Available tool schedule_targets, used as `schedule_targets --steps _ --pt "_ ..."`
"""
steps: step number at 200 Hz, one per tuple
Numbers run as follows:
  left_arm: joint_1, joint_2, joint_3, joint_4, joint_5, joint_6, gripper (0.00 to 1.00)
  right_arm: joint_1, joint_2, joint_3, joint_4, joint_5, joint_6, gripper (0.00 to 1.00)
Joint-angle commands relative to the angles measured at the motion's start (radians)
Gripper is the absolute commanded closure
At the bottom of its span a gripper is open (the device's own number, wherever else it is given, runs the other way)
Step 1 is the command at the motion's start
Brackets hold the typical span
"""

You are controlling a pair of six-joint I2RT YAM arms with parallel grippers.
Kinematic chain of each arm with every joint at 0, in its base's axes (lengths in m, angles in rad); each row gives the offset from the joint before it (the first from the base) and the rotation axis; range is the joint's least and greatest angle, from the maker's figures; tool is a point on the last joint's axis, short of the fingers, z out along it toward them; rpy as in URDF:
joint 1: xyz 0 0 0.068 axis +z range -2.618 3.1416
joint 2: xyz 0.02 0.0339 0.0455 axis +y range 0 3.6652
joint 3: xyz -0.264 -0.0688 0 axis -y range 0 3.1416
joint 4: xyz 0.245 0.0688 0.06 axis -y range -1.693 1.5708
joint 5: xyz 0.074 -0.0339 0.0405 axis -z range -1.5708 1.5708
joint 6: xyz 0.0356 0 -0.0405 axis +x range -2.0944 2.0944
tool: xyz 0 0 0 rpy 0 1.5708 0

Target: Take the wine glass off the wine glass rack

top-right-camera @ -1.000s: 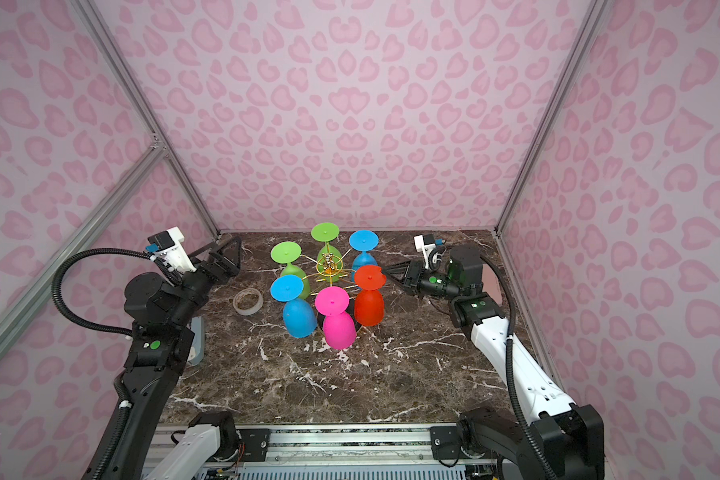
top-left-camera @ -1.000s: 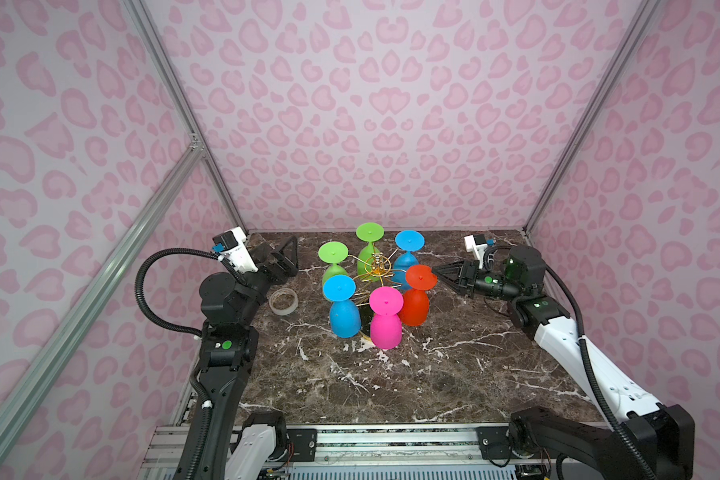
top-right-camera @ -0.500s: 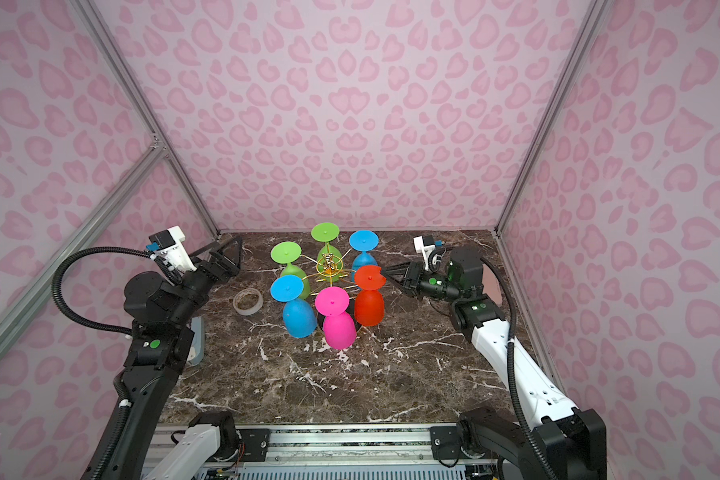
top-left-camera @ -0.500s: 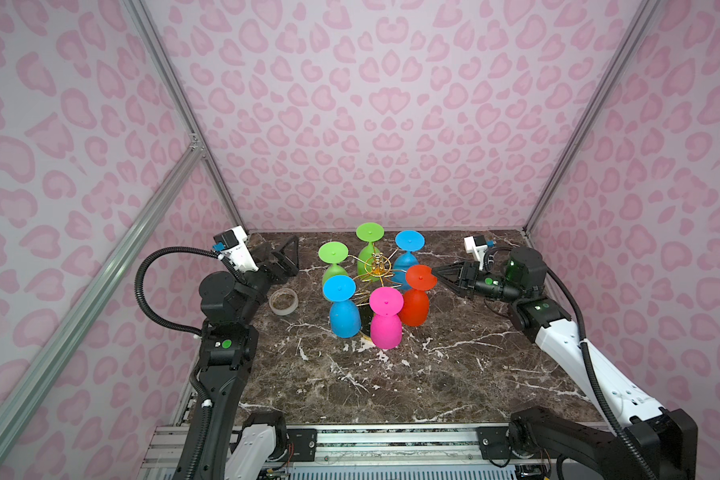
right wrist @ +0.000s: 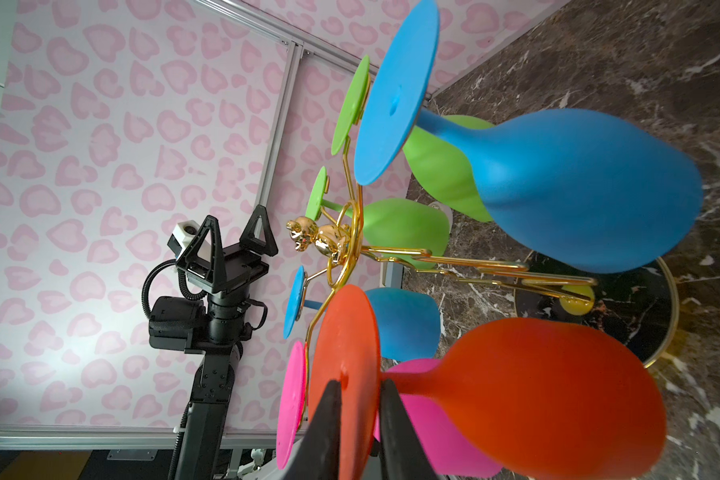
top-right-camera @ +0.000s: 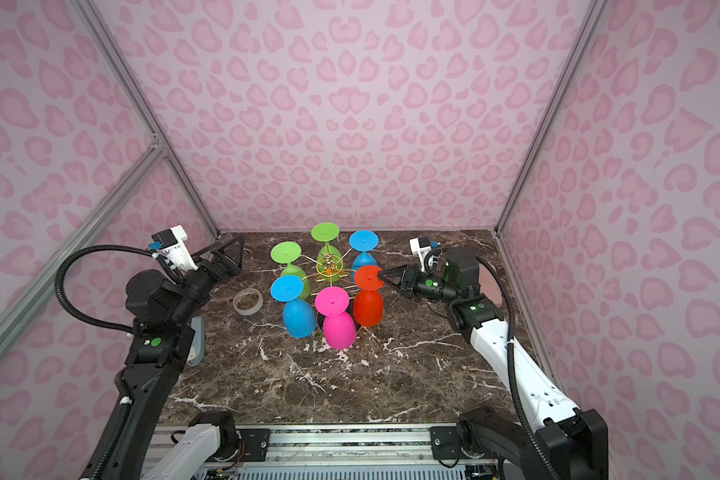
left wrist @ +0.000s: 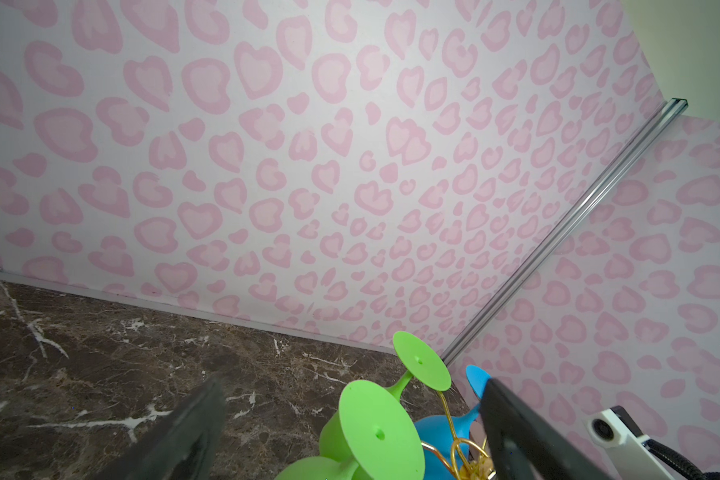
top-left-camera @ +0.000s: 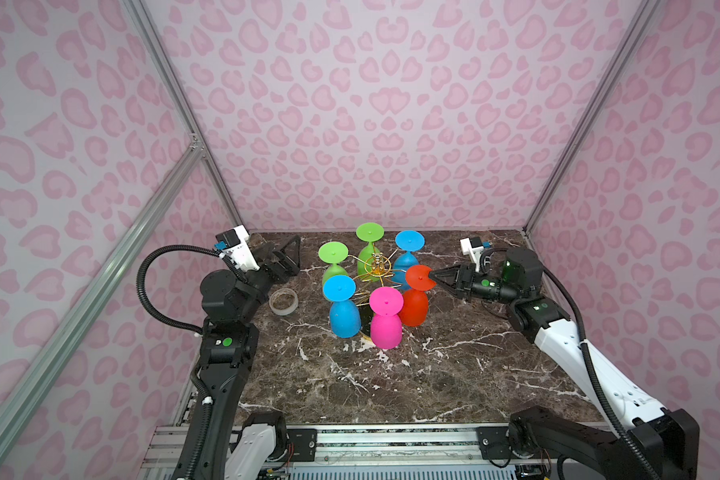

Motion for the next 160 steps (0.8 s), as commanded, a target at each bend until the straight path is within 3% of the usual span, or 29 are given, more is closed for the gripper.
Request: schedule_targets --steps 1,160 --pt "0.0 -0.007 0.012 0.026 0.011 -0.004 0.03 0.004 -0.007 0.003 -0.001 0.006 -0.018 0.82" --pt "0.0 -0.023 0.001 0.023 0.029 -0.037 0.03 -0.001 -0.018 0.029 -0.019 0.016 0.025 1.0"
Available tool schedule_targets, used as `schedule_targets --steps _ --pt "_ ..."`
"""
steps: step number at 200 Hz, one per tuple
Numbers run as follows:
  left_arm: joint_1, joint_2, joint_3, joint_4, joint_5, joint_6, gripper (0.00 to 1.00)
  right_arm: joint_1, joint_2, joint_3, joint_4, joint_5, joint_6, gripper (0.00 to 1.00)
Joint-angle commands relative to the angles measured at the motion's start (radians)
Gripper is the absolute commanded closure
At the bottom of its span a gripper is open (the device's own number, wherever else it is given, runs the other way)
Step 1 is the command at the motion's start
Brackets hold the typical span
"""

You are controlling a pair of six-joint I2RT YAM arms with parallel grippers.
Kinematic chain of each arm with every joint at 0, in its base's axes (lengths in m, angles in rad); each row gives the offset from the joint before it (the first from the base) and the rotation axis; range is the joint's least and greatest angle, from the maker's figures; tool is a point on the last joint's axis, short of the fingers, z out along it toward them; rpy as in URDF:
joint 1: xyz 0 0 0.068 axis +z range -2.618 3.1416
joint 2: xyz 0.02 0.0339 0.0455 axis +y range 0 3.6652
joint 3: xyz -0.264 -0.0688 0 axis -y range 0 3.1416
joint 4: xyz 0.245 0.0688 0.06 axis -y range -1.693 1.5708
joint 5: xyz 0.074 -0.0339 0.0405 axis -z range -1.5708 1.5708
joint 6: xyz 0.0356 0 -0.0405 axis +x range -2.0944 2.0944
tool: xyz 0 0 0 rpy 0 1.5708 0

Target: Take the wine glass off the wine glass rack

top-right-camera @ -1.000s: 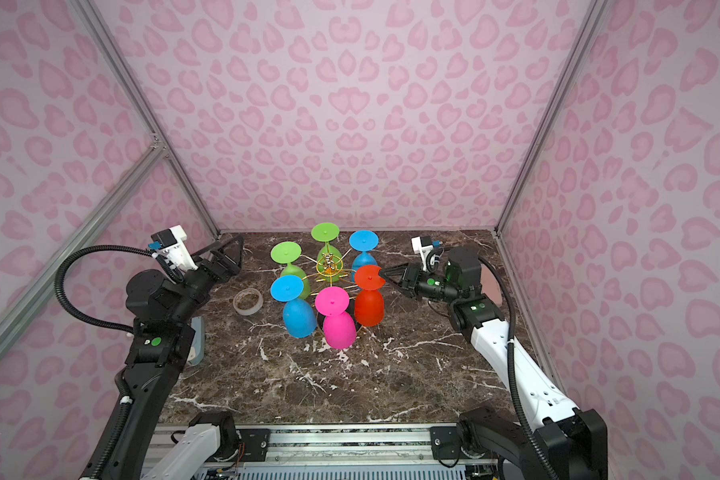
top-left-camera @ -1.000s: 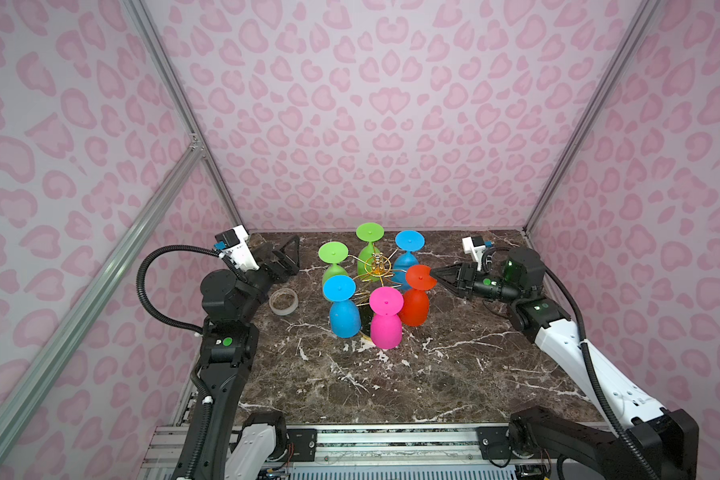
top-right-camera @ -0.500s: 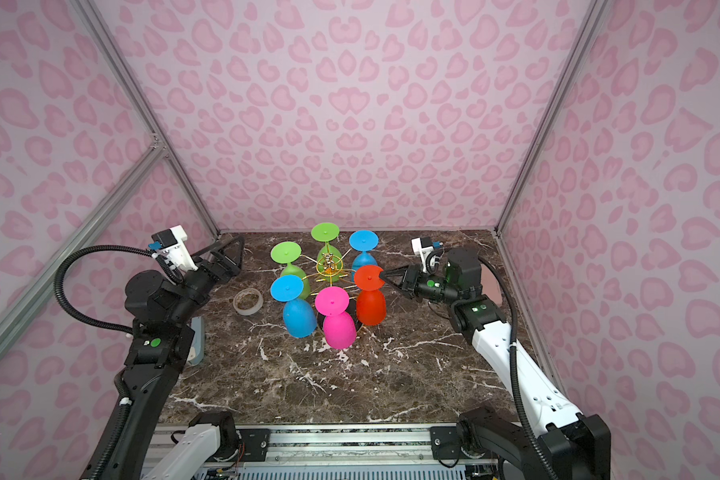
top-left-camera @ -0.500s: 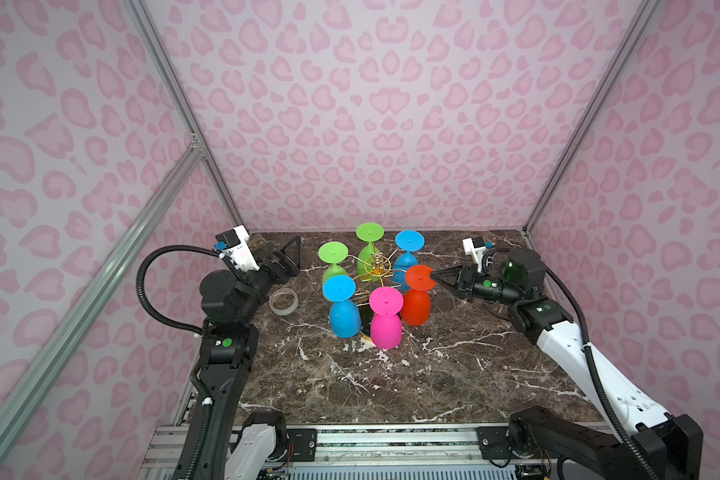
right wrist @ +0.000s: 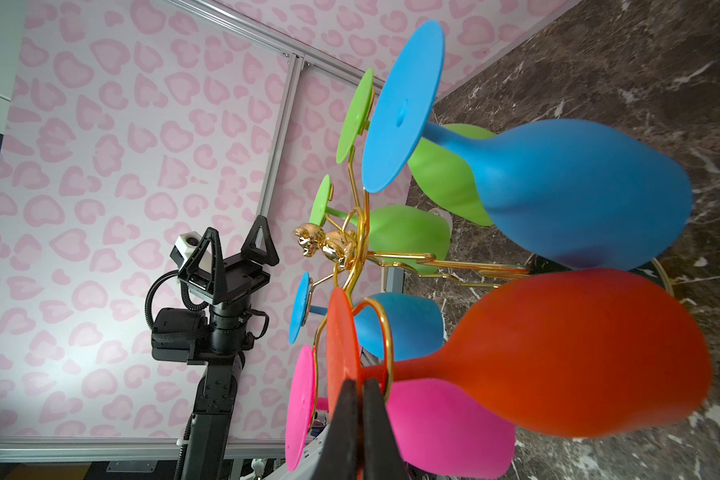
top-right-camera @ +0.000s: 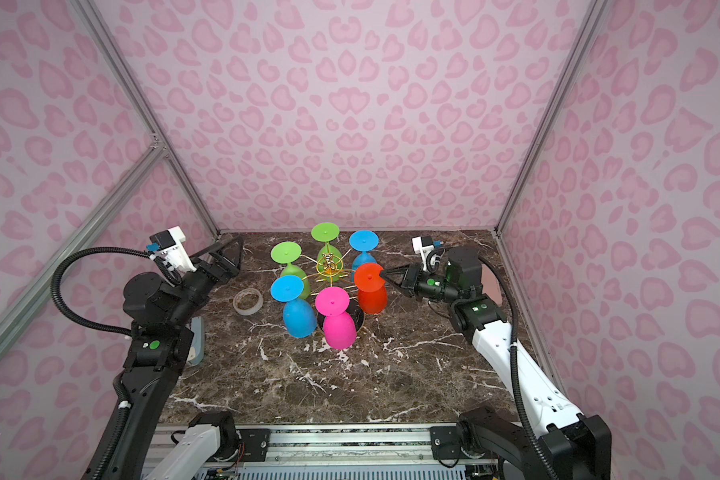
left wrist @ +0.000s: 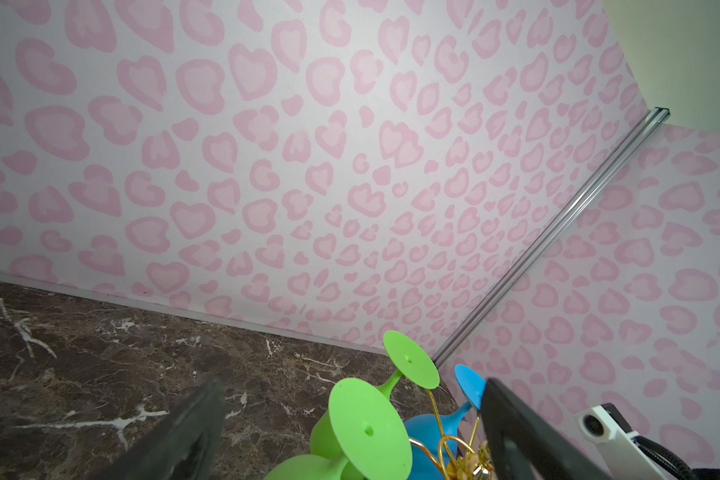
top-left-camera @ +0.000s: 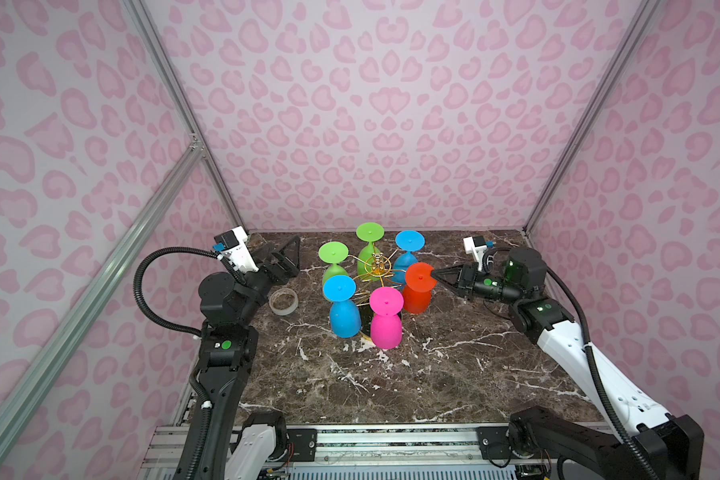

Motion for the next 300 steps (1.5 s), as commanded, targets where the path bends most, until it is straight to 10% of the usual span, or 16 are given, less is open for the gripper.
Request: schedule_targets --steps 1,300 --pt "0.0 -0.007 0.005 0.024 0.018 -0.01 0.03 -0.001 0.0 0.012 0.004 -0.007 0.012 1.0" --pt "0.0 -0.029 -0.002 0.017 0.021 -0.011 0.03 0.058 0.002 0.044 0.053 0.015 0.097 1.0"
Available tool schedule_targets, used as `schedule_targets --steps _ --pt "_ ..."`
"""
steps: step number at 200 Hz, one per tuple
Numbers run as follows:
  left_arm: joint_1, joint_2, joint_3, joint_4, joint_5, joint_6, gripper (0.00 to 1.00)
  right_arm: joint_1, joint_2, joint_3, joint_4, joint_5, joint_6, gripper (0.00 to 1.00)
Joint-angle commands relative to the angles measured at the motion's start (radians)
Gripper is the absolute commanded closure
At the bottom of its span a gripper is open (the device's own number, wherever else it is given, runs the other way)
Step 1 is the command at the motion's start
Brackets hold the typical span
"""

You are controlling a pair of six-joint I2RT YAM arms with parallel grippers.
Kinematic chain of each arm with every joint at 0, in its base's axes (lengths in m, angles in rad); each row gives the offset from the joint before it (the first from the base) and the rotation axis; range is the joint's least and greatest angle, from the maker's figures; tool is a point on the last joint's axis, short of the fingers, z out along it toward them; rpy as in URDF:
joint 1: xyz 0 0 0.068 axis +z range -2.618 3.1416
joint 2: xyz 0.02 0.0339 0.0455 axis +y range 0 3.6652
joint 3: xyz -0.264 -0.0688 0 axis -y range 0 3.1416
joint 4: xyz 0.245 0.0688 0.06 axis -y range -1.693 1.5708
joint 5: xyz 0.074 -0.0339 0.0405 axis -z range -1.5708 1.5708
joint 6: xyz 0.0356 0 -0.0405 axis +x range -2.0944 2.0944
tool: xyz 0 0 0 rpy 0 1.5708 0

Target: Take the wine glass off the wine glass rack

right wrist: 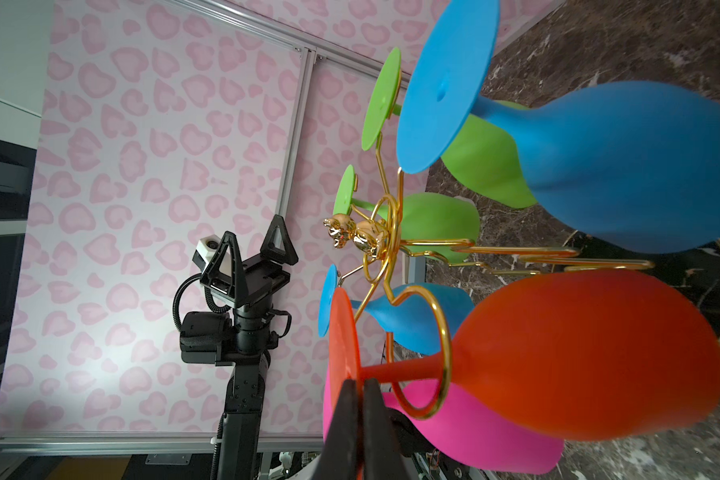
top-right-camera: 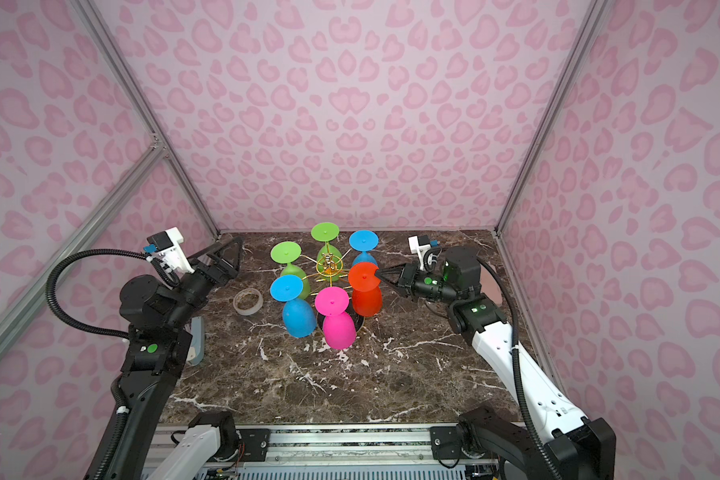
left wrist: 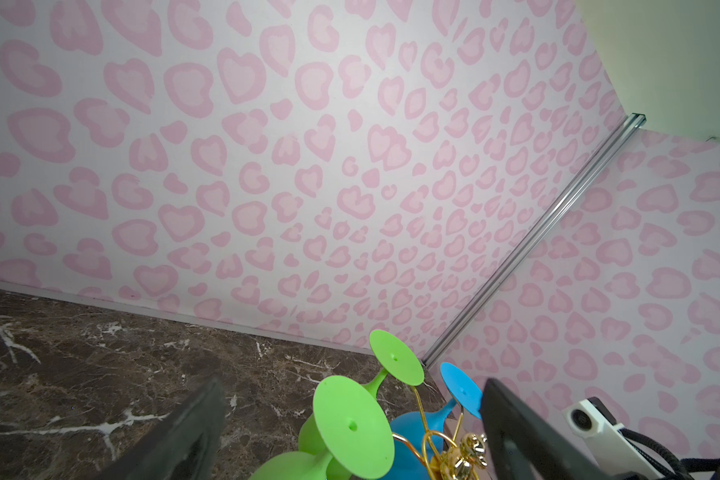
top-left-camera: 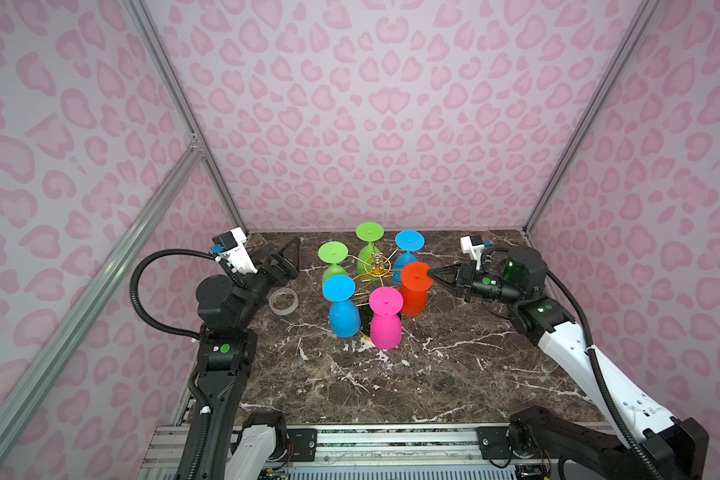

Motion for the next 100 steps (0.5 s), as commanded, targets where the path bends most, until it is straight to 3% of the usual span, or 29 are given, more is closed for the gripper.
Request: schedule_targets --steps 1,100 --pt "0.0 -0.006 -0.002 0.018 0.003 0.0 0.03 0.004 0.012 0.016 0.049 -0.001 -0.001 1.0" --pt "0.001 -0.03 -0.002 0.003 -0.003 0.013 0.03 0.004 0.097 0.062 0.147 0.014 0.014 1.0"
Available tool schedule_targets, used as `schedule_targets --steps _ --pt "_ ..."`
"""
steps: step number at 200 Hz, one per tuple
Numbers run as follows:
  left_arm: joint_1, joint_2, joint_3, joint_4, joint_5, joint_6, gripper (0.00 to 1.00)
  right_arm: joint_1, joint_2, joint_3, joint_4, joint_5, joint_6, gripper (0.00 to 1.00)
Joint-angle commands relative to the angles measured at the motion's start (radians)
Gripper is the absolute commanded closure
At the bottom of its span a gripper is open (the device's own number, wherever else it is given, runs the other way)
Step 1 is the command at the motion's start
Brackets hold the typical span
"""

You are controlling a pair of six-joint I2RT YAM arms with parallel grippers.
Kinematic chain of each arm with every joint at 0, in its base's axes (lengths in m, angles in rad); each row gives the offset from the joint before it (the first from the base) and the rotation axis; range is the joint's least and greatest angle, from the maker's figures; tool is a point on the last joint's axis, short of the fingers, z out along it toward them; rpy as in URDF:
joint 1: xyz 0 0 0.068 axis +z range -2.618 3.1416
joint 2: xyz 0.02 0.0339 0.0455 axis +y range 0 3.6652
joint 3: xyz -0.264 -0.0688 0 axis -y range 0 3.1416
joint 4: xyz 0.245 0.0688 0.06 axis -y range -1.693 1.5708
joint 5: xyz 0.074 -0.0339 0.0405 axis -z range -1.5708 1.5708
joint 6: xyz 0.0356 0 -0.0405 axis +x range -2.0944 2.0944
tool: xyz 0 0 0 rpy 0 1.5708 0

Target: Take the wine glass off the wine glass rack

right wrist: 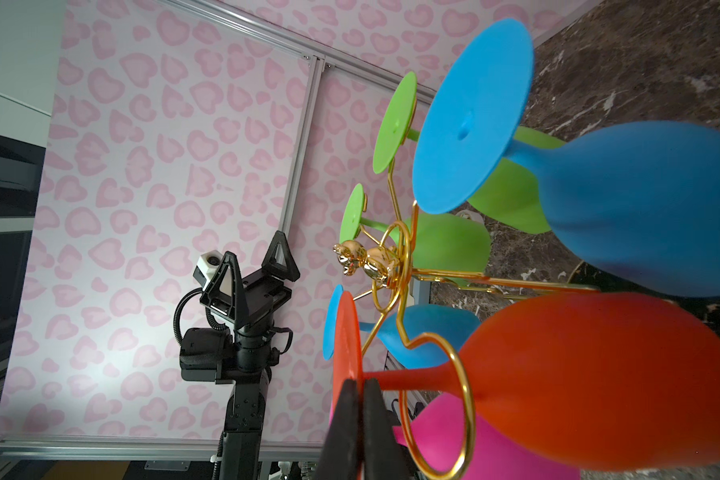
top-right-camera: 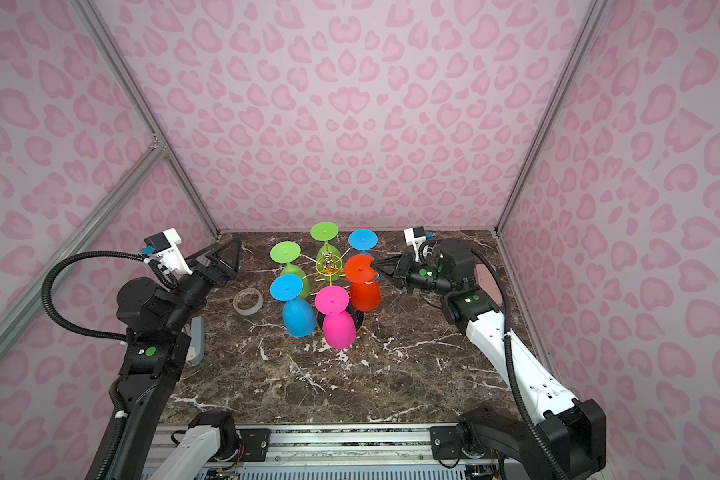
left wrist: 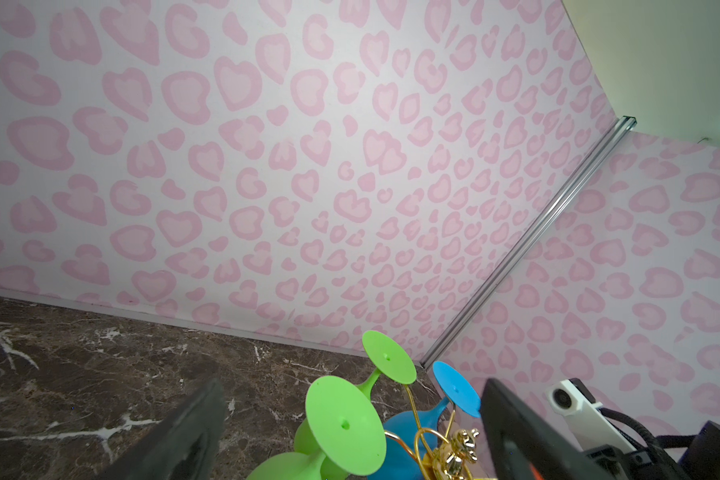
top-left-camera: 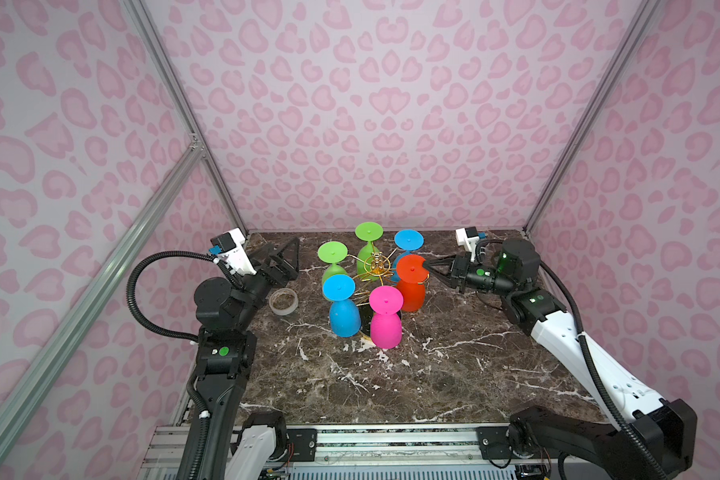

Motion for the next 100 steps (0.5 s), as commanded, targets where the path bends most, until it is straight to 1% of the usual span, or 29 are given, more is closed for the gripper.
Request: schedule_targets --steps 1,100 --pt "0.0 -0.009 -0.002 0.006 -0.002 0.012 0.03 0.001 0.014 0.009 0.084 0.006 0.003 1.0" --pt "0.001 -0.004 0.001 0.003 0.004 0.005 0.03 0.004 0.021 0.022 0.054 0.014 -0.031 1.0"
